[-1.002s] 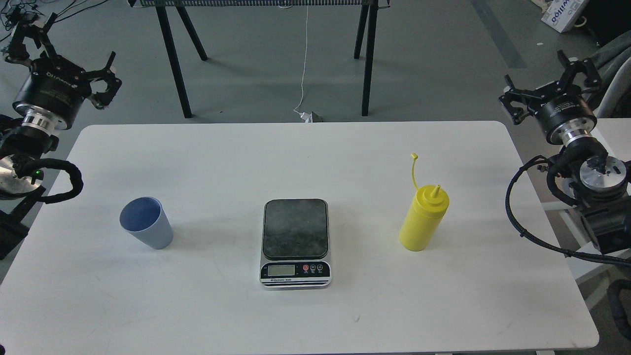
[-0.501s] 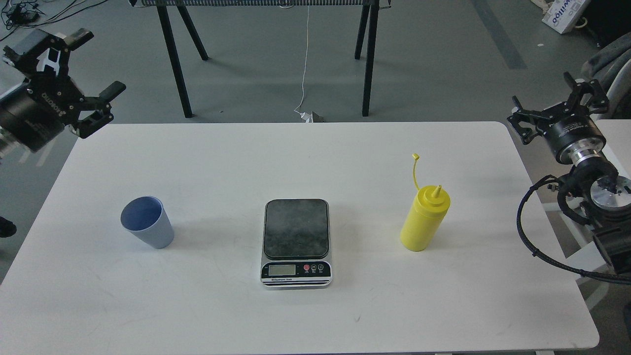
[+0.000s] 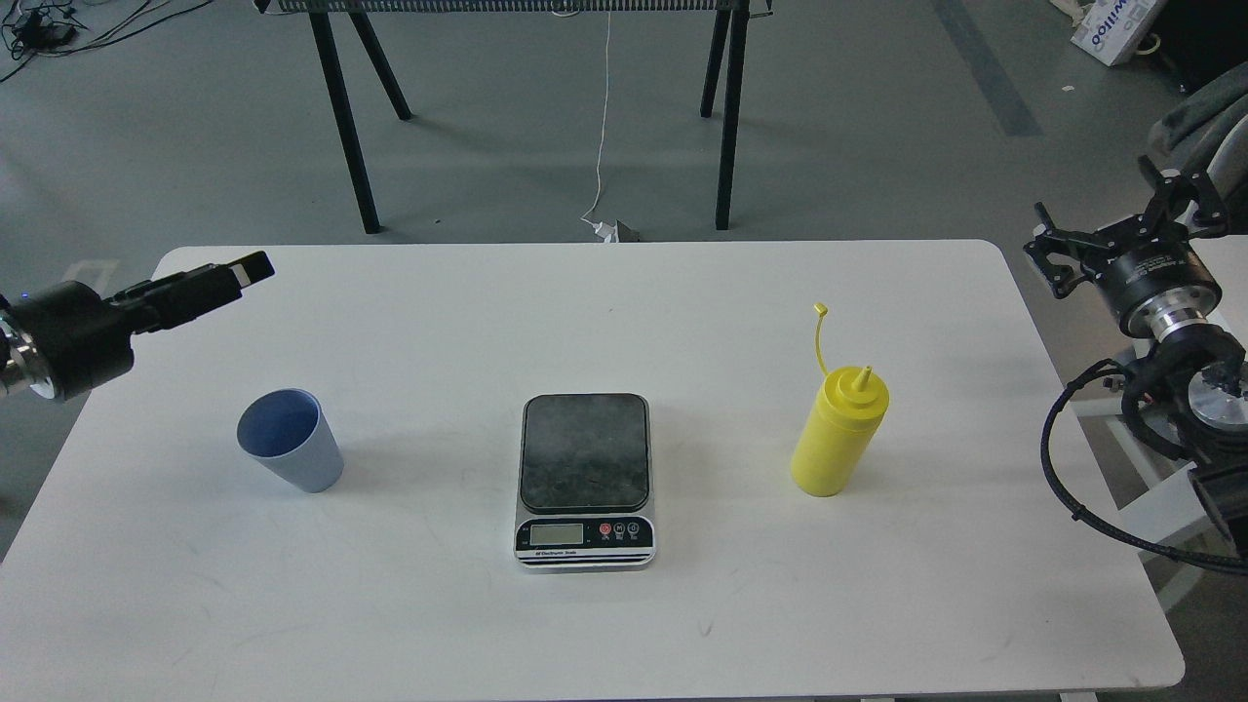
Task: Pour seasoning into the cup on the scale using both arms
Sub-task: 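Move the left gripper toward the light blue cup, then close the left gripper around the light blue cup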
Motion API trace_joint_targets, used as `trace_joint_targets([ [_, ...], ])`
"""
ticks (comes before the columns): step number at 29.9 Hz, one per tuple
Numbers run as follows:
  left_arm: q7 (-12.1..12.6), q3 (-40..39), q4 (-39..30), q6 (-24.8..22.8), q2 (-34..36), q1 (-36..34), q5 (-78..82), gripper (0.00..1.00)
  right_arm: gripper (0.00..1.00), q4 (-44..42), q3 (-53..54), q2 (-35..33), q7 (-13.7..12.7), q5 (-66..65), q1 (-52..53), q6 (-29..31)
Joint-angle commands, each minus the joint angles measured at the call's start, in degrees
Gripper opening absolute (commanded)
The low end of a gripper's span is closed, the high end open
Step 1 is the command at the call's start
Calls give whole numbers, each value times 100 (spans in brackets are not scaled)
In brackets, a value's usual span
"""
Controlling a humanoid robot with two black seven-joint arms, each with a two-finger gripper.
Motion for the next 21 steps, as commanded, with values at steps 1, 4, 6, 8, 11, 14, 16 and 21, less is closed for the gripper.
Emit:
trace_joint_targets([
  [1, 164, 639, 333, 741, -6, -10, 816, 88, 100, -1, 0, 1, 1, -8, -4, 0],
  [4, 253, 957, 667, 987, -102, -28, 1046, 86, 100, -1, 0, 1, 1, -8, -39, 0],
  [6, 253, 1010, 773, 1032, -199, -28, 1055, 86, 100, -1, 0, 1, 1, -8, -39, 0],
  [8, 244, 1019, 817, 1041, -234, -10, 1064, 85, 100, -1, 0, 1, 1, 1, -48, 0],
  [11, 244, 1071, 826, 1032, -287, -1, 1064, 79, 100, -1, 0, 1, 1, -8, -57, 0],
  [14, 244, 1291, 844, 1041, -339, -10, 1064, 74, 100, -1, -1, 1, 1, -8, -74, 0],
  [16, 244, 1414, 957, 1075, -453, -10, 1055, 72, 100, -1, -9, 1, 1, -8, -74, 0],
  [21, 244, 1432, 1415, 1111, -805, -1, 1055, 69, 100, -10, -9, 1, 1, -16, -83, 0],
])
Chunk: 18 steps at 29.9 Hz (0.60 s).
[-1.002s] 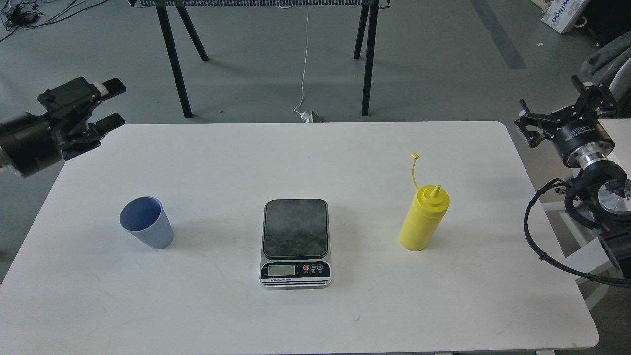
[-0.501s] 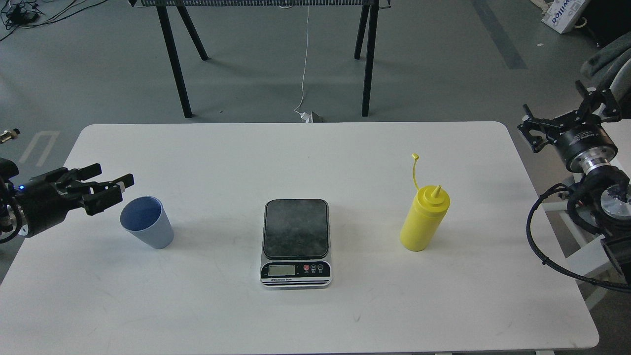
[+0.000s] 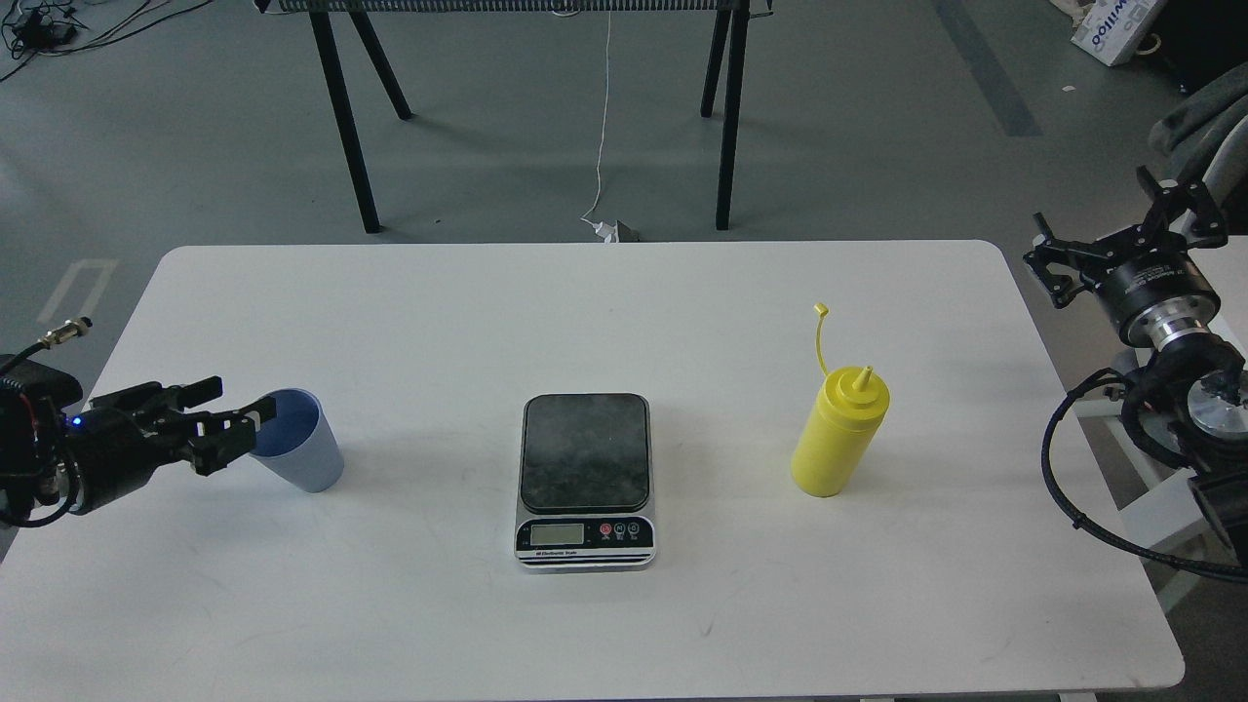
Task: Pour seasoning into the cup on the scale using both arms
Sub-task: 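Close the left gripper around the light blue cup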
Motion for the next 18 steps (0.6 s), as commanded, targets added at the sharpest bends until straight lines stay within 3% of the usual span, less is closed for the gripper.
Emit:
trace_joint_targets([
  [1, -1, 14, 276, 11, -202, 4, -2, 68, 100, -1, -1, 1, 0, -8, -19, 0],
  [13, -45, 32, 391, 2, -264, 39, -2, 16, 100, -27, 7, 1, 8, -8, -89, 0],
  [18, -71, 331, 391, 37, -255, 4, -2, 8, 100, -54, 7, -8, 8, -8, -124, 0],
])
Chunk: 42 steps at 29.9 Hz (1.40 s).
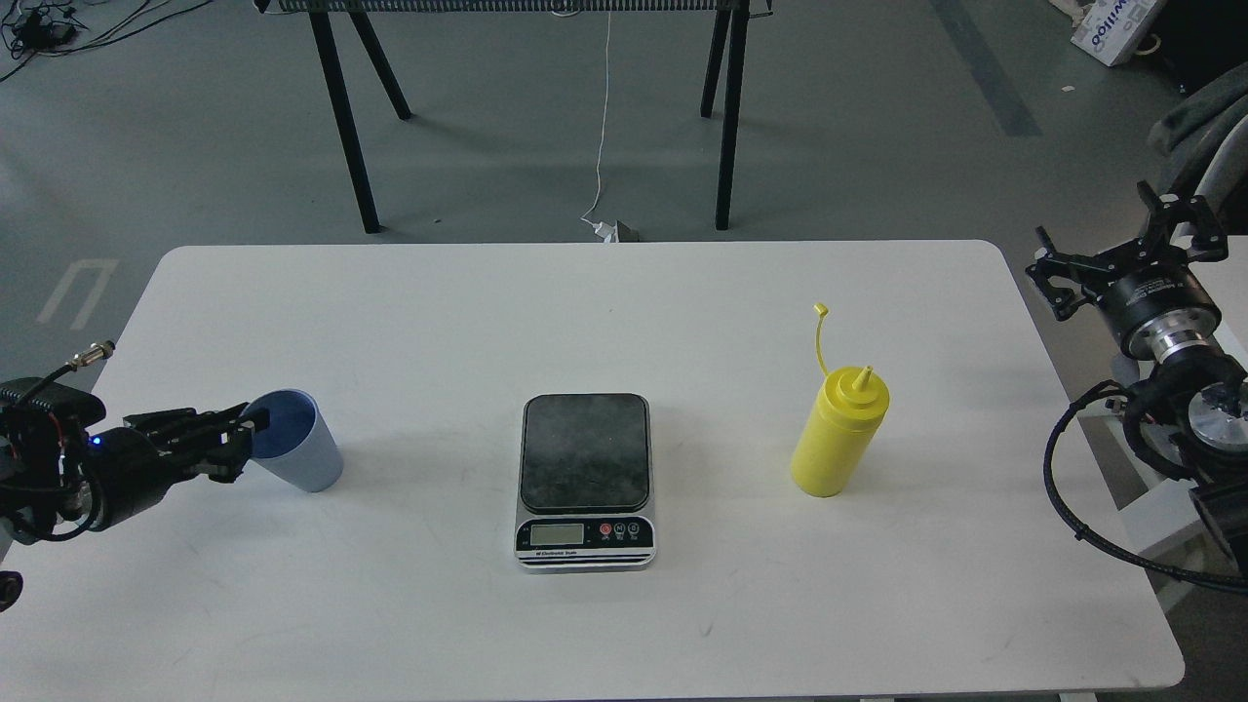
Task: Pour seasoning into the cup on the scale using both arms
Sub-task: 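Close the left gripper around the light blue cup, then lift the cup with the left gripper and carry it over the scale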
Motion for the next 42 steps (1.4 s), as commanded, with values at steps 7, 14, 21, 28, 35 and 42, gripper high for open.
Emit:
trace_joint_targets([
  [7, -62, 138, -105, 290, 196, -262, -9, 5, 100, -19, 2, -87, 52, 1, -10, 0],
  [14, -182, 147, -614, 142, 794, -1290, 0, 6, 100, 33, 2, -263, 70, 18, -10, 0],
  [21, -182, 147, -1756, -1491, 812, -2942, 79, 6, 100, 313, 221, -649, 105, 44, -273, 0],
  [28, -182, 156, -2004, -2477, -197, -3647, 1185, 6, 100, 1053, 643, -1115, 123, 36, -871, 0],
  [35, -182, 260, -2179, -2900, -655, -3630, 1898, 6, 100, 1035, 679, -1195, 123, 36, -942, 0],
  [42, -182, 745, -2285, -2900, -691, -3621, 2179, 6, 100, 1044, 679, -1186, 202, 36, -986, 0],
])
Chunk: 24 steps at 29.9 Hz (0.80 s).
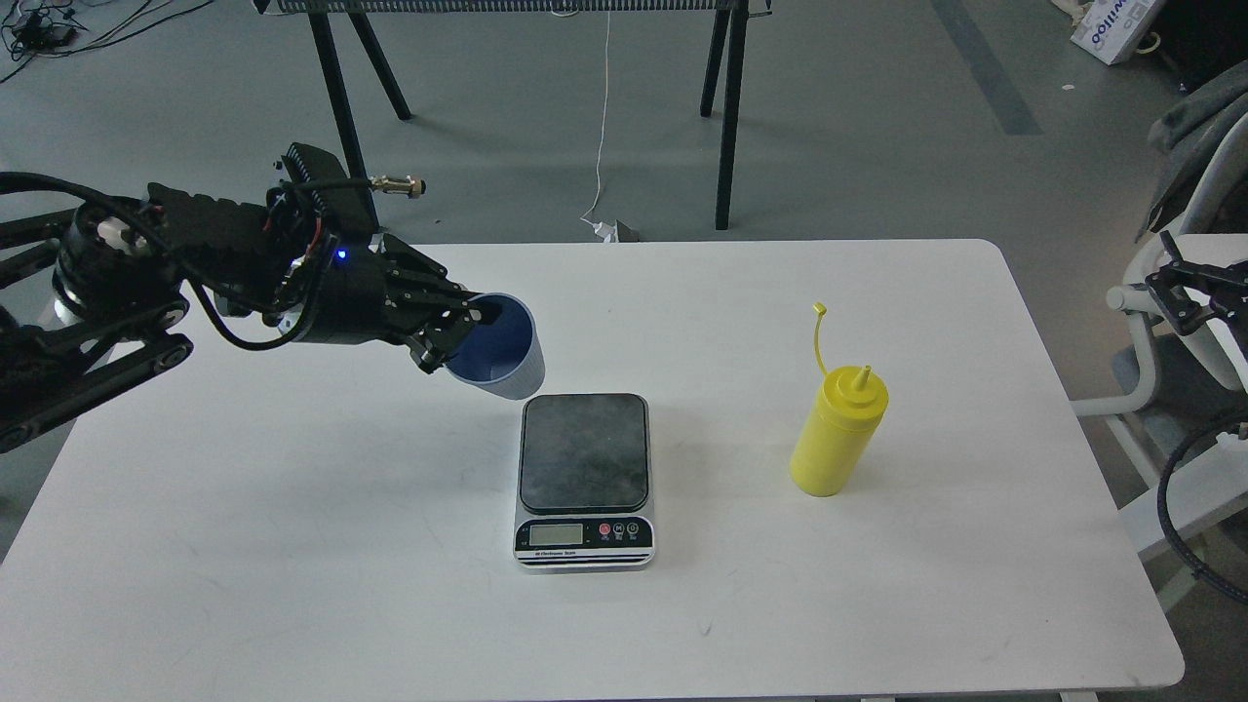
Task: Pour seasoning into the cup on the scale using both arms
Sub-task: 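Lift the cup with the left gripper and carry it over the scale, then lower the cup onto the scale and open the left gripper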
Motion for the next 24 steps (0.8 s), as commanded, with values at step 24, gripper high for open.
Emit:
trace_joint_targets([
  [24, 295, 291, 1002, -115, -1772, 32, 256, 17, 100, -18, -2, 44, 21, -6, -4, 0],
])
